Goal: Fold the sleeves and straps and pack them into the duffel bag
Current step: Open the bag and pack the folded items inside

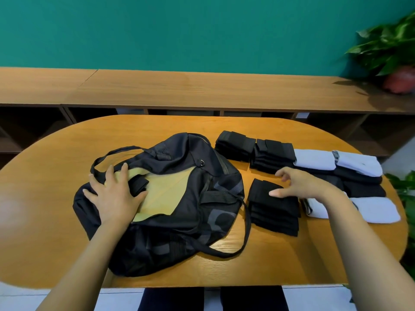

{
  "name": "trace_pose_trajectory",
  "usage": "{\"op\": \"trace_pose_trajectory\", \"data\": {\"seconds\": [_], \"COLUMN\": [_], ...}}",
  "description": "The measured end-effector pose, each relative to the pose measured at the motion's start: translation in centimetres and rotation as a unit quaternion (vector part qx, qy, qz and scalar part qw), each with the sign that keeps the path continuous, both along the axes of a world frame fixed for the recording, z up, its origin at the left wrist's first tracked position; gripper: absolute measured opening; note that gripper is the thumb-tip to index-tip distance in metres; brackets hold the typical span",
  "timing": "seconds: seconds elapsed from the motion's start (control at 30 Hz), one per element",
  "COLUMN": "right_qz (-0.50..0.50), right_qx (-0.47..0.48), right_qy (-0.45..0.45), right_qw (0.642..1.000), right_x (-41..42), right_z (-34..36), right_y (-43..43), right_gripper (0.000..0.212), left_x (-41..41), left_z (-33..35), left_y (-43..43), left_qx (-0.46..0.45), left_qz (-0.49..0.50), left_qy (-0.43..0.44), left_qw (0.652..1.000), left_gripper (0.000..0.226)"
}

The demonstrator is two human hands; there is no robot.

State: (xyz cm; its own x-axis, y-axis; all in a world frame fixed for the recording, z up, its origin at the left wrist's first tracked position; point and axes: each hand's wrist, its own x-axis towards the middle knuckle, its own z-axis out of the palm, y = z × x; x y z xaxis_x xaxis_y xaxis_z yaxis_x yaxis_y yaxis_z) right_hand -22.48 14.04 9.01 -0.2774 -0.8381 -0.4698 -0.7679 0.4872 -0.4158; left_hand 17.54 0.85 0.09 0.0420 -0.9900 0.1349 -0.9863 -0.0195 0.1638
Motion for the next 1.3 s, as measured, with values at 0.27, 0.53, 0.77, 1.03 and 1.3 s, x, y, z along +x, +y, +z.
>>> {"op": "trace_pose_trajectory", "data": {"seconds": [0.27, 0.53, 0.77, 1.03, 1.3], "right_qz": [0.068, 0.070, 0.044, -0.018, -0.059], "right_qx": [0.188, 0.204, 0.163, 0.152, 0.083], "right_qy": [0.008, -0.033, -0.058, -0.088, -0.158], "right_qw": [0.980, 0.976, 0.984, 0.984, 0.982], "right_x": [-0.1, 1.2, 1.9, 1.1, 0.7], "right_z": [-1.7, -2.8, -2.4, -2.1, -1.5], "right_y": [-0.4, 1.2, 1.9, 4.1, 5.3], "right_gripper": [0.109, 0.126, 0.108, 0.062, 0.096], "left_x": [-0.1, -1.8, -14.7, -19.1, -19.7], "left_z": [0.1, 2.9, 4.2, -0.6, -0.3], "left_y": [0.0, 1.5, 14.8, 16.5, 15.6], "left_qx": [-0.003, -0.015, -0.037, -0.046, -0.115], "left_qz": [-0.002, -0.056, -0.489, -0.473, -0.416], "left_qy": [0.005, -0.033, -0.013, -0.154, -0.141], "left_qw": [1.000, 0.998, 0.871, 0.866, 0.891], "left_gripper": [0.092, 0.112, 0.119, 0.120, 0.087]}}
